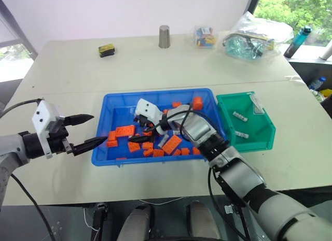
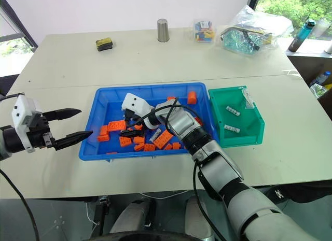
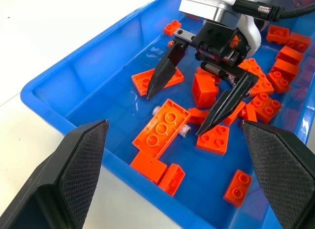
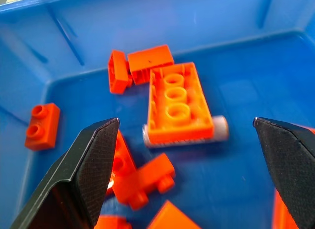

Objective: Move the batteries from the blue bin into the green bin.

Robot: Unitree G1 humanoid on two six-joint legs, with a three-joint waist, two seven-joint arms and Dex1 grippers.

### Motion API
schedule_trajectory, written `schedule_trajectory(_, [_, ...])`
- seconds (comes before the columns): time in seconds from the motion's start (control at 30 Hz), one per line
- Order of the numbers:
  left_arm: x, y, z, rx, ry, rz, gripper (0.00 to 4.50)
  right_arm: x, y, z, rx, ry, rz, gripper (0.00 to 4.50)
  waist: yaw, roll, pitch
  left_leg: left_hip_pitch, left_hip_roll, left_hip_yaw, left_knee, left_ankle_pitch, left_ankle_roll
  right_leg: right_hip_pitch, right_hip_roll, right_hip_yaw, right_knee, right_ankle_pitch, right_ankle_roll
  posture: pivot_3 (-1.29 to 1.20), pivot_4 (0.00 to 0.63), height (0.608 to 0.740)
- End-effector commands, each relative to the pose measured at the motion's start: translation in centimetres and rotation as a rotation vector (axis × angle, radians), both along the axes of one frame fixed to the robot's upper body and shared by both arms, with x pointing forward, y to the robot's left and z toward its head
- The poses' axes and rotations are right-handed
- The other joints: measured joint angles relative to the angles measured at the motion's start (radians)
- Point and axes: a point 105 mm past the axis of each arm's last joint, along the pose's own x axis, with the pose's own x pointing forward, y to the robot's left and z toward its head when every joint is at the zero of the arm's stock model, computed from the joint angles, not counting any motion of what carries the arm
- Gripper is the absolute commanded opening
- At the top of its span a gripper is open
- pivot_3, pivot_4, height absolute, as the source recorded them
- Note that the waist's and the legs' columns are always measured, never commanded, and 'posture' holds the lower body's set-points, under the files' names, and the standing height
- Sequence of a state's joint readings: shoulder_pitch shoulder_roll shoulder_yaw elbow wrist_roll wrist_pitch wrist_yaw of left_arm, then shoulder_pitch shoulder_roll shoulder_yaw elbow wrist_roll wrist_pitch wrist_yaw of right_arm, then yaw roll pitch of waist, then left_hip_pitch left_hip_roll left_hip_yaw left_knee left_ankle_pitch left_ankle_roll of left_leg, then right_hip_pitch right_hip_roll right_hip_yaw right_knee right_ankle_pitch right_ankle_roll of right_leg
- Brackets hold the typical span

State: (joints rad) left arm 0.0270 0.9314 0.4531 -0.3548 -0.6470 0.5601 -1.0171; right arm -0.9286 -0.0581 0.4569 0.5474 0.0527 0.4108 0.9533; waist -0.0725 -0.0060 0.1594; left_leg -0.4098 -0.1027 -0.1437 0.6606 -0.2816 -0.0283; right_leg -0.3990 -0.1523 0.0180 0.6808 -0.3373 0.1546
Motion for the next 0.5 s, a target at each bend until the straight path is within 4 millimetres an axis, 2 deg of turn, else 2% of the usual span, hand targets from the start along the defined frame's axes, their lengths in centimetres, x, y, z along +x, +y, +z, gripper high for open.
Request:
schedule_trajectory(0.03, [0.2,0.0,0.8,0.002,-0.047,0.003,4.50,-0.3,0.5,0.9,0.051,-0.014,0.017,3.15,0.000,0.000,0.000,0.000,0.000,0.000,0.000,0.000,0.000,0.000,0.000,0.000,0.000,0.000,0.000,0.00,0.150,0.727])
schedule_trajectory(0.17, [0.3,0.0,0.7,0.003,-0.051,0.007,4.50,-0.4,0.6,1.6,0.084,-0.007,0.016,1.31,-0.001,0.000,0.000,0.000,0.000,0.000,0.000,0.000,0.000,0.000,0.000,0.000,0.000,0.000,0.000,0.00,0.150,0.727])
schedule_trajectory(0.2, [0.4,0.0,0.7,0.003,-0.051,0.007,4.50,-0.3,0.6,1.9,0.097,-0.002,0.011,1.17,-0.001,0.000,0.000,0.000,0.000,0.000,0.000,0.000,0.000,0.000,0.000,0.000,0.000,0.000,0.000,0.00,0.150,0.727])
schedule_trajectory(0.5, [0.9,-0.3,0.6,-0.003,-0.065,0.005,4.50,1.8,0.0,3.4,0.136,-0.032,-0.086,1.17,-0.001,0.000,0.000,0.000,0.000,0.000,0.000,0.000,0.000,0.000,0.000,0.000,0.000,0.000,0.000,0.00,0.150,0.727])
